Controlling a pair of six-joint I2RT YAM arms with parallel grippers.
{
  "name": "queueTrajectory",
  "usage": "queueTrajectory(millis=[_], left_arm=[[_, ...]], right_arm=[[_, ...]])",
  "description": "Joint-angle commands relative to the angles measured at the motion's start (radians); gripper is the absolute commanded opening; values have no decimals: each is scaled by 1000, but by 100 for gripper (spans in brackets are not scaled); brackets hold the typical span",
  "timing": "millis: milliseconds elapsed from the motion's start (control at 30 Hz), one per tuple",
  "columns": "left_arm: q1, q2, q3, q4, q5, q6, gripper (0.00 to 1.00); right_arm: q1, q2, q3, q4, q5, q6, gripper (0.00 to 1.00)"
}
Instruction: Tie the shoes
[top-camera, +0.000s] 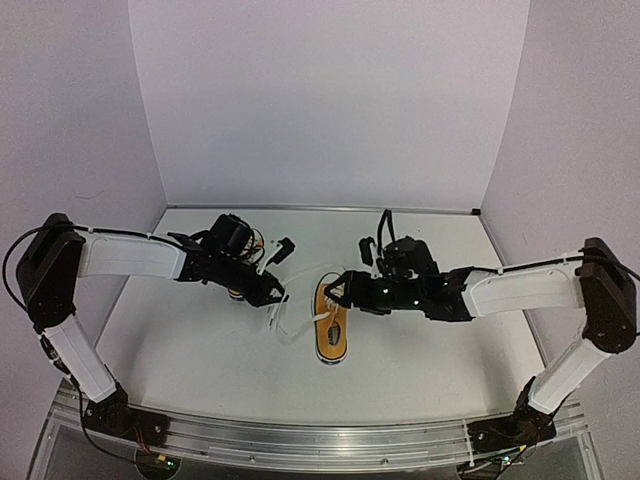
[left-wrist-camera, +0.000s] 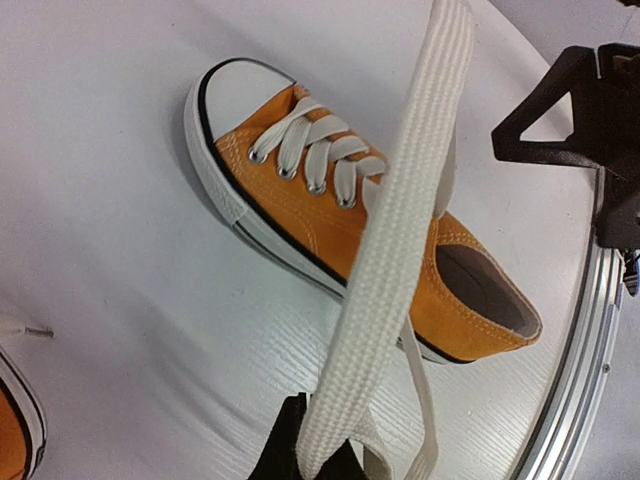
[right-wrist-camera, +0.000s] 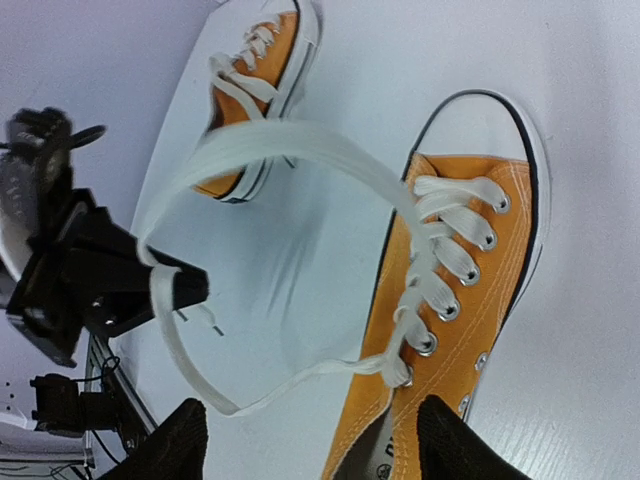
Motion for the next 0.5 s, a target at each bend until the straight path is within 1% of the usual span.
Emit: queueTrajectory(millis=[0,100,267,367,467], left_arm=[[-2,46,102,3,101,64,0],[-4,72,144,1,167,75,0],[-4,88,215,-32,223,102,0],[-4,95,242,-53,242,112,1],[-4,101,257,-57,256,111,1]], right_arm=[[4,-102,99,-111,65,-257,72],[4,-114,154,-185,152,-386,73],[4,-121,161,-188,256,-559,72],[4,-105,163,-185,283,-630,72],[4,-83,174,-172,263,-671,71]])
